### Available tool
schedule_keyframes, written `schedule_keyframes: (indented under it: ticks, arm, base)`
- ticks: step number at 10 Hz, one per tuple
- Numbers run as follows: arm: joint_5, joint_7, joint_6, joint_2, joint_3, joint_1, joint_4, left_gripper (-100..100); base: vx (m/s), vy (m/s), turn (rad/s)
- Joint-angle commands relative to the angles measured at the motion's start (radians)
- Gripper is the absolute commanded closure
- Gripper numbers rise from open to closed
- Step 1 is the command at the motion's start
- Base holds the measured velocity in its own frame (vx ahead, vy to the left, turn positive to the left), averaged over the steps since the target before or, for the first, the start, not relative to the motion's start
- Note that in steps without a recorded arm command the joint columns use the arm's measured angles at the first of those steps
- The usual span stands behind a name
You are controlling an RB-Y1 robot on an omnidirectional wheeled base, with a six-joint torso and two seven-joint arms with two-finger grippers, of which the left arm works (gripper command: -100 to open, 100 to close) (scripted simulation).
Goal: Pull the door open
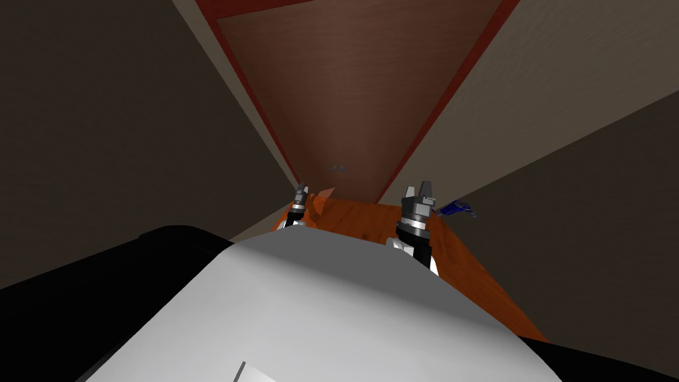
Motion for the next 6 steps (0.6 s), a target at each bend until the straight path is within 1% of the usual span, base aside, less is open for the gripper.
schedule_keyframes:
  ticks: [1,6]
  arm:
    - [0.006,0.009,-0.008,0.007,0.002,-0.011,0.035,-100]
    - [0.024,0.038,-0.039,0.029,0.008,-0.037,0.145,-100]
  base:
    - [0.100,-0.002,-0.043]
    - [0.100,-0.011,-0.042]
